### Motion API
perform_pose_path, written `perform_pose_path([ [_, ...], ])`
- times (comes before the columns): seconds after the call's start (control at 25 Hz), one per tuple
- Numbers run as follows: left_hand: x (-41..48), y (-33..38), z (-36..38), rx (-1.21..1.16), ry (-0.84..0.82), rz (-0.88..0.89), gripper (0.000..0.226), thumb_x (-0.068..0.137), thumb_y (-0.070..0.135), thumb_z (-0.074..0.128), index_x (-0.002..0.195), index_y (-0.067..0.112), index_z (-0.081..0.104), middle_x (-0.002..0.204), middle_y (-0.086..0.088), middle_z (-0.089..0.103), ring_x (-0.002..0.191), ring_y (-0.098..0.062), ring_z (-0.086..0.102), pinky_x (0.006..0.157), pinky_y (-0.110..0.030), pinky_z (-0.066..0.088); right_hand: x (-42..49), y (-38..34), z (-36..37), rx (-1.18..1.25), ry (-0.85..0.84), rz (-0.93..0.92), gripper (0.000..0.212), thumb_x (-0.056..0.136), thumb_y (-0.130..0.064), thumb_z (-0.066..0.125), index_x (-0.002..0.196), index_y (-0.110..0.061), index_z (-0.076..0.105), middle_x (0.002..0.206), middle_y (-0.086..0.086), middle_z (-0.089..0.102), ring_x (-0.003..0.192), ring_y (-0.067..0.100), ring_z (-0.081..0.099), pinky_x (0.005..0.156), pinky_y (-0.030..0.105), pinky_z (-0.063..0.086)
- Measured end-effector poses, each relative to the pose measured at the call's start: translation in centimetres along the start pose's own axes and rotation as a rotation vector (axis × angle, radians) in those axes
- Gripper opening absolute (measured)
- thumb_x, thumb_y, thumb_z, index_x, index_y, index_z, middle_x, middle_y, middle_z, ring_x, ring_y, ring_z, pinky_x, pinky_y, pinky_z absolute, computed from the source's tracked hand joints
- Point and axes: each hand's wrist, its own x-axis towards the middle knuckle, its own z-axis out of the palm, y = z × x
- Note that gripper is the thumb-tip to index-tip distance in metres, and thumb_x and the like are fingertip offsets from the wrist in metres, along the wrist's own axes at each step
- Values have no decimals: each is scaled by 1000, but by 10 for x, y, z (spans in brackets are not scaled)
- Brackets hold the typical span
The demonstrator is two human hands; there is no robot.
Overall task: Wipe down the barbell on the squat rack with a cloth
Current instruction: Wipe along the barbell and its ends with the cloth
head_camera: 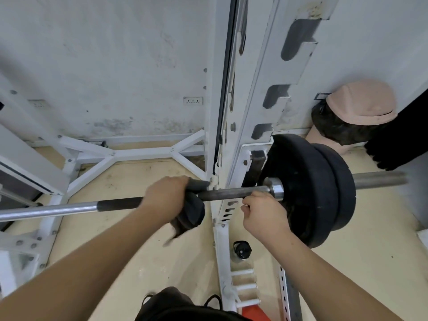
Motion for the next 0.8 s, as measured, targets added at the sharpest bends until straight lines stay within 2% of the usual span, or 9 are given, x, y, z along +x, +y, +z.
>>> perform_pose_path([
  [0.08, -4, -13, -6, 18, 24, -175, 42, 92, 11, 54, 129, 29, 58, 116, -5, 68, 107, -29, 67, 82, -37, 54, -1, -3, 2, -5, 16, 5, 20, 96, -26, 55, 102, -21, 73, 107, -6, 63, 108, 19, 56, 67, 27, 38],
  [0.2, -25, 38, 2, -176, 109, -18, 43, 86, 6, 54, 119, 32, 62, 107, -4, 70, 104, -30, 67, 86, -41, 57, -1, -12, -5, -14, 4, 63, 17, 91, -24, 54, 87, -21, 69, 94, -4, 65, 93, 22, 62, 57, 28, 36],
  [0.32, -46, 46, 11, -629, 147, 92, 33, 96, 7, 51, 120, 24, 65, 105, -3, 74, 100, -24, 70, 87, -39, 58, 0, -28, -18, 7, 24, 65, 14, 90, -25, 54, 84, -23, 66, 85, -5, 61, 80, 22, 60, 51, 26, 33],
  [0.4, -64, 12, 14, -958, 192, -48, 28, 101, 10, 47, 116, 23, 67, 106, -1, 75, 99, -20, 71, 86, -35, 59, -1, -52, -20, 101, 19, 20, 13, 91, -28, 57, 84, -26, 68, 79, -7, 62, 75, 20, 59, 53, 29, 41],
  [0.48, -85, -33, 14, -1131, 280, -239, 25, 103, 11, 48, 116, 20, 68, 106, 0, 74, 100, -19, 69, 85, -33, 58, 1, -92, -14, 262, -50, -26, 14, 90, -32, 61, 80, -30, 70, 72, -9, 67, 72, 17, 63, 61, 32, 52],
  [0.56, -104, -75, 9, -1334, 299, -377, 20, 106, 17, 50, 112, 21, 69, 103, 1, 75, 100, -19, 70, 78, -27, 56, -1, -141, -3, 431, -134, -83, 18, 89, -31, 66, 72, -31, 69, 63, -8, 67, 65, 16, 64, 63, 32, 54],
  [0.68, -130, -136, 2, -1585, 379, -518, 25, 106, 20, 52, 115, 28, 74, 102, 4, 78, 91, -13, 73, 61, -18, 54, -10, -218, 16, 532, -232, -203, 13, 90, -29, 69, 78, -27, 74, 62, -6, 69, 64, 15, 66, 65, 34, 57],
  [0.72, -137, -156, 2, -1625, 418, -547, 29, 106, 19, 51, 116, 30, 75, 103, 5, 78, 89, -11, 73, 60, -17, 54, -12, -243, 21, 548, -259, -233, 12, 90, -28, 69, 80, -25, 75, 65, -5, 71, 66, 16, 67, 67, 35, 57],
  [0.8, -150, -201, 1, -1658, 502, -575, 36, 105, 15, 48, 115, 31, 79, 107, 7, 79, 95, -10, 73, 72, -20, 57, -11, -294, 32, 559, -307, -285, 13, 91, -27, 69, 80, -23, 74, 67, -2, 71, 65, 19, 66, 67, 35, 55],
])
